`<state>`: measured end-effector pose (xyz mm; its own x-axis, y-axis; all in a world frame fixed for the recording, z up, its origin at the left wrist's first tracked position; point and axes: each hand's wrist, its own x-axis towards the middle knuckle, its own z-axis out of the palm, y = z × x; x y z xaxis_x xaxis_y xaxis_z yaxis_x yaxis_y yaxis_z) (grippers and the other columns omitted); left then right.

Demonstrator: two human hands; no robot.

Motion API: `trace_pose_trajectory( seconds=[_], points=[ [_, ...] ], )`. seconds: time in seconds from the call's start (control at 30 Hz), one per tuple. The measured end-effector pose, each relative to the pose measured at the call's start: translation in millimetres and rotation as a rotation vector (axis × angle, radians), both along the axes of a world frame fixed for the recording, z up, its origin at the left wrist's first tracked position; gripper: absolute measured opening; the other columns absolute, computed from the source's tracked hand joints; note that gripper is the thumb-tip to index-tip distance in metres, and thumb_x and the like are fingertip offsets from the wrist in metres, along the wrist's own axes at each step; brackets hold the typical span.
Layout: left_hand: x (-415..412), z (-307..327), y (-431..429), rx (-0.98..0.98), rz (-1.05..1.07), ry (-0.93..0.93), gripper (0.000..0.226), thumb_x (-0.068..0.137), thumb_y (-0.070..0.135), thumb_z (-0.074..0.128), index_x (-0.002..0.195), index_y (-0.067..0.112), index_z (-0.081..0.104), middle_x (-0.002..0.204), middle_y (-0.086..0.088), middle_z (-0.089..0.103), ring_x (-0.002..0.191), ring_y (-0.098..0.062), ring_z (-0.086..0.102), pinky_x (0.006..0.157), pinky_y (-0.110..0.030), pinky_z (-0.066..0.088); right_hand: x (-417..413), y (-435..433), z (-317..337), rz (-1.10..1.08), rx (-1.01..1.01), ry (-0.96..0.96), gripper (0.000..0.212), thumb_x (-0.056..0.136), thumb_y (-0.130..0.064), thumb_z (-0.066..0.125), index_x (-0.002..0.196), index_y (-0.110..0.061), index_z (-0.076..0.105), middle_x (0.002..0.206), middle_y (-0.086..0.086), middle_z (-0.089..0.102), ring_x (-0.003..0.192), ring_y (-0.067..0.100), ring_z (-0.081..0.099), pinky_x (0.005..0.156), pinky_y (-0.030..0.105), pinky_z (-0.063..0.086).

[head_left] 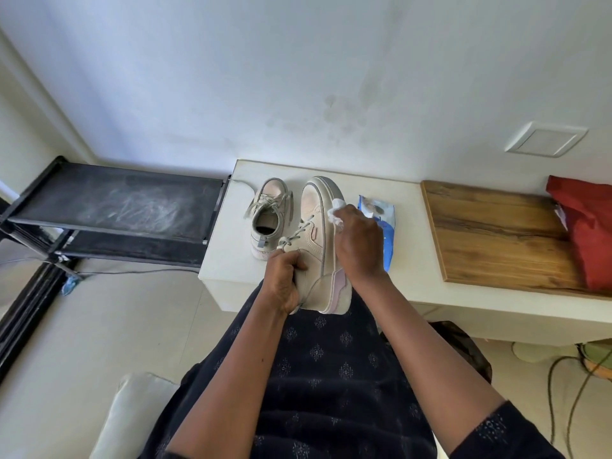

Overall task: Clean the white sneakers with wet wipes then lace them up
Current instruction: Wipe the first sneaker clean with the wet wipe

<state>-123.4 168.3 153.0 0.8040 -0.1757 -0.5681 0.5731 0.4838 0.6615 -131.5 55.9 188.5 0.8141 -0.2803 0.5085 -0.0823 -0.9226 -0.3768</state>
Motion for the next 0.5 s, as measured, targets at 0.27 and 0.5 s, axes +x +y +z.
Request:
trace_pose_trajectory(
  seconds=[0.27,0.5],
  points=[
    [6,-5,3,-0.024,-0.04,-0.02,0.028,0.051,-0.01,0.043,0.076,0.003,0.047,0.07,-0.007,0.043,0.064,-0.024,0.043,0.063,-0.033,0.043,-14,11,10,-0.016,-0.178,0.467,0.017,0.084,0.001,0.051,0.098,-0.002,0.06,0.089,0.014,0.065,0.082,0.033,0.063,0.058,0.029,0.036],
    [14,-2,4,0.011,-0.088,-0.015,0.06,0.04,-0.004,0.046,0.1,0.006,0.048,0.077,-0.009,0.046,0.07,-0.026,0.046,0.062,-0.031,0.046,1,-26,49,0.094,0.578,0.736,0.027,0.076,0.011,0.056,0.087,-0.009,0.071,0.065,0.004,0.061,0.059,0.015,0.059,0.054,0.025,0.052]
  ],
)
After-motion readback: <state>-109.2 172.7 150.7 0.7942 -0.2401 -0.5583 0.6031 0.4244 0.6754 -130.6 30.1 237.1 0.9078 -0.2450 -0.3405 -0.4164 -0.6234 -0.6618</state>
